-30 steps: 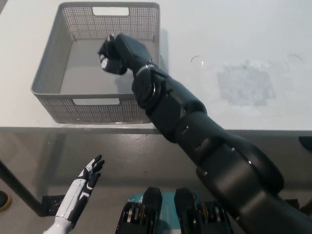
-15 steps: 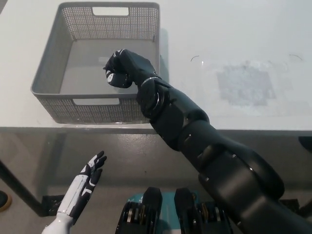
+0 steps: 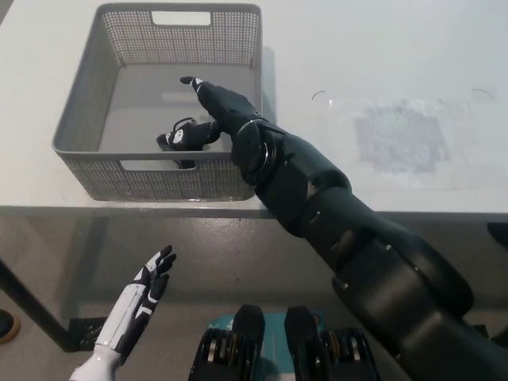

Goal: Use the right hand to pick up a webcam and put it into a container on the left side

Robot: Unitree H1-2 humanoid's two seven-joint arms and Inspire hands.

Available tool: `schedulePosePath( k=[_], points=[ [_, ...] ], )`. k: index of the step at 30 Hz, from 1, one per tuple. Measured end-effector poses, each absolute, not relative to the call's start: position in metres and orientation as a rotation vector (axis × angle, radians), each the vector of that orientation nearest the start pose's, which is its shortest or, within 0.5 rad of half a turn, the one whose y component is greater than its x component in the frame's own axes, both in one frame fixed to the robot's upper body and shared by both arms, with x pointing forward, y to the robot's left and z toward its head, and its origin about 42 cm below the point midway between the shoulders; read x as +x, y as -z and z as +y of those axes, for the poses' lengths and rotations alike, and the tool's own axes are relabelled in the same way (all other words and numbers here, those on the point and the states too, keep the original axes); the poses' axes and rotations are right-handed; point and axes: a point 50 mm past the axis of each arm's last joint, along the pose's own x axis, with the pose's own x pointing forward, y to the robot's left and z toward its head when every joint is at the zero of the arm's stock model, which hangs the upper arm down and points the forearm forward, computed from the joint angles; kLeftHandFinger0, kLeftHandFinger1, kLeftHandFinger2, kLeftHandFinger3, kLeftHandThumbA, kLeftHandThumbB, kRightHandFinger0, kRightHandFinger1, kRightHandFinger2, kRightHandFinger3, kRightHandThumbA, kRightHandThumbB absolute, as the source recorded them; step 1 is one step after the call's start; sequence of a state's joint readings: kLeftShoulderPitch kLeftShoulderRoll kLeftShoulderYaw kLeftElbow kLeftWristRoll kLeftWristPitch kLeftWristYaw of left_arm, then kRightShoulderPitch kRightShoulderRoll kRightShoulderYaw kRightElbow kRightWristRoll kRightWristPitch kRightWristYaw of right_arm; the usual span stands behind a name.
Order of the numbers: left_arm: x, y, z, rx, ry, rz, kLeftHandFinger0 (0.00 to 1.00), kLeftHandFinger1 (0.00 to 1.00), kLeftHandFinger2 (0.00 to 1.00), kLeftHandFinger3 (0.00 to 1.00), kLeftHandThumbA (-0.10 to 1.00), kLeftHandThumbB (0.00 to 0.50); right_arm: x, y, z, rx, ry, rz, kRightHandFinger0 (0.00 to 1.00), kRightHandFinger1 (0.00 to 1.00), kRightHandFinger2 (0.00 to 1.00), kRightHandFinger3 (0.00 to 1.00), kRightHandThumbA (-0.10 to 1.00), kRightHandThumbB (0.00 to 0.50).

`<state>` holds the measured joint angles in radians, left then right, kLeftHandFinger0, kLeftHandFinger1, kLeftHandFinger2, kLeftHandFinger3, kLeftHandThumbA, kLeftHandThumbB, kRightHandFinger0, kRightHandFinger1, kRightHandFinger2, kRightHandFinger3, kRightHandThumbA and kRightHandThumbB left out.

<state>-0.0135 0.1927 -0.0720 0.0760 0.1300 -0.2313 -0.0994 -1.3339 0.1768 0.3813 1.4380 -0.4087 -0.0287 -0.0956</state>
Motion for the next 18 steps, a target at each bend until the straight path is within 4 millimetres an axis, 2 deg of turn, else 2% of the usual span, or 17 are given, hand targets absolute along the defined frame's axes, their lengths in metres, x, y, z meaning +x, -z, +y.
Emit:
schedulePosePath(
  k=[3,6,9,10,12,15,17,18],
  points=[
    [0.285,-0.095,0.248,0.328,0.21,-0.15,1.0,1.0,1.0,1.0,1.0,0.082,0.55,-0.301,0.016,-0.891,-0.409,-0.128,1.0,1.0,1.0,1.0,1.0,0.414],
    [0.286,-0.095,0.248,0.333,0.212,-0.152,1.0,1.0,1.0,1.0,1.0,0.088,0.563,-0.347,0.002,-0.782,-0.357,-0.233,1.0,1.0,1.0,1.0,1.0,0.366],
    [0.287,-0.096,0.249,0.337,0.216,-0.152,1.0,1.0,1.0,1.0,1.0,0.097,0.57,-0.392,-0.011,-0.71,-0.312,-0.354,1.0,1.0,1.0,1.0,1.0,0.393],
    [0.286,-0.095,0.25,0.338,0.218,-0.15,1.0,1.0,1.0,1.0,1.0,0.098,0.571,-0.414,-0.019,-0.681,-0.289,-0.416,1.0,1.0,1.0,1.0,1.0,0.393],
    [0.286,-0.094,0.25,0.338,0.218,-0.146,1.0,1.0,1.0,1.0,0.99,0.083,0.569,-0.435,-0.027,-0.655,-0.266,-0.481,1.0,1.0,1.0,1.0,1.0,0.397],
    [0.286,-0.093,0.25,0.337,0.218,-0.142,1.0,1.0,1.0,1.0,0.98,0.069,0.564,-0.457,-0.039,-0.623,-0.245,-0.565,1.0,1.0,1.0,1.0,1.0,0.406],
    [0.286,-0.092,0.25,0.337,0.218,-0.138,1.0,1.0,1.0,1.0,0.98,0.064,0.56,-0.463,-0.045,-0.612,-0.239,-0.601,1.0,1.0,1.0,1.0,1.0,0.415],
    [0.286,-0.091,0.25,0.337,0.218,-0.134,1.0,1.0,1.0,1.0,0.98,0.053,0.557,-0.465,-0.05,-0.605,-0.235,-0.624,1.0,1.0,1.0,1.0,1.0,0.403]
  ],
)
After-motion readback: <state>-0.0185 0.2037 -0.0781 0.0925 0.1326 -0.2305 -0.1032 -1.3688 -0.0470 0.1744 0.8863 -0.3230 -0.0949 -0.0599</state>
